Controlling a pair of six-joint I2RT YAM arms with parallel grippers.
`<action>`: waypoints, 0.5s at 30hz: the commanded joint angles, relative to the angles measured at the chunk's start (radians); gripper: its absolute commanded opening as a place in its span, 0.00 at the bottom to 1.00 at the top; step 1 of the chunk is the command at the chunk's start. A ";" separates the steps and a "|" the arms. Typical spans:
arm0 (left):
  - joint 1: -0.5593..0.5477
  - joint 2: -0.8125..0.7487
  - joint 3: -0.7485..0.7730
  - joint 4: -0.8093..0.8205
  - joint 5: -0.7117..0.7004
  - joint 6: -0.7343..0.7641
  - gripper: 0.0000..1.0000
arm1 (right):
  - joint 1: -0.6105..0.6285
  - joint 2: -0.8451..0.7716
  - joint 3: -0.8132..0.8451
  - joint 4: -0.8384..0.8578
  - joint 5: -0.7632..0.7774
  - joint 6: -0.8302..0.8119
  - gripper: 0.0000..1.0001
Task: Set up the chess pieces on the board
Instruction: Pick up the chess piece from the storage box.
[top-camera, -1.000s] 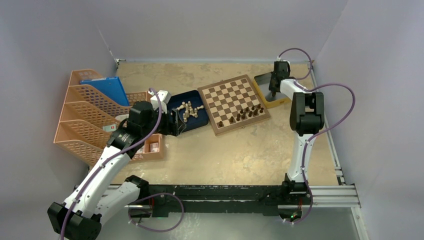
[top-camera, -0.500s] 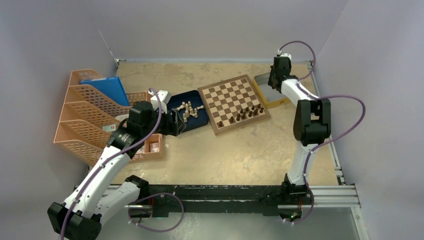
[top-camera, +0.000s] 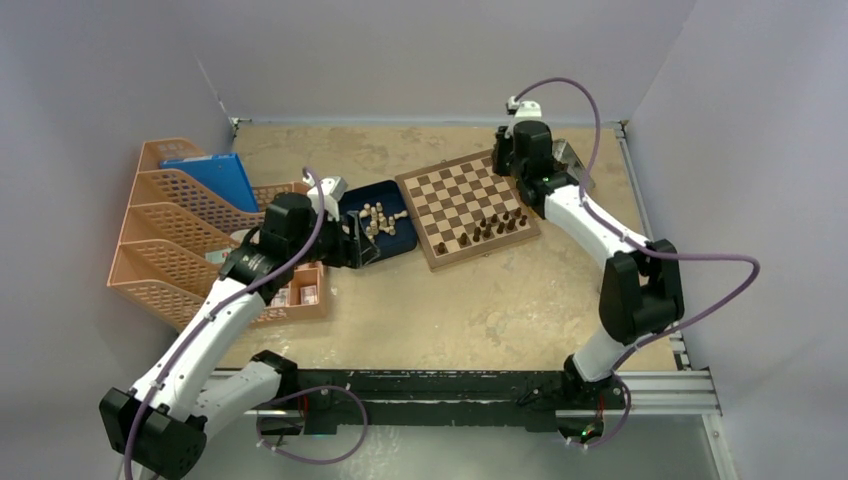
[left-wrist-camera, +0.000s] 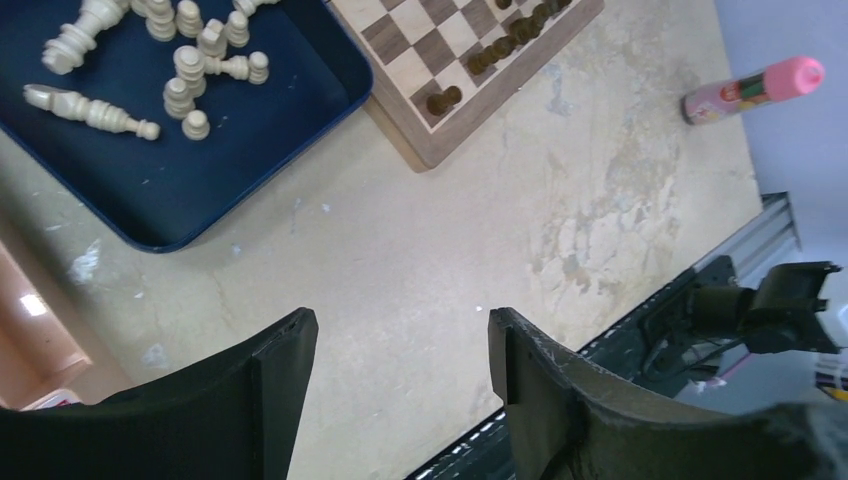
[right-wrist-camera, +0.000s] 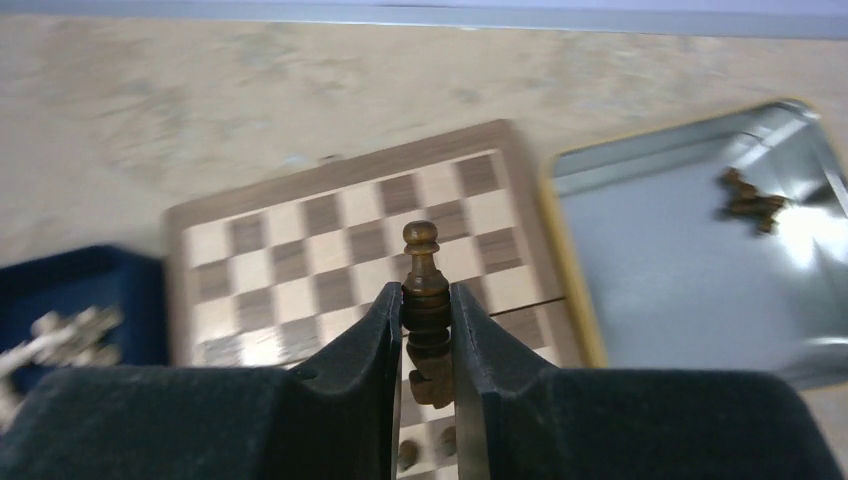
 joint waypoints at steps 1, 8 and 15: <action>-0.003 0.056 0.107 0.012 0.080 -0.072 0.62 | 0.062 -0.131 -0.099 0.197 -0.158 -0.036 0.16; 0.004 0.159 0.276 0.023 0.102 -0.090 0.58 | 0.175 -0.279 -0.249 0.396 -0.306 -0.122 0.15; 0.010 0.259 0.421 0.065 0.240 -0.164 0.55 | 0.283 -0.378 -0.358 0.558 -0.380 -0.228 0.18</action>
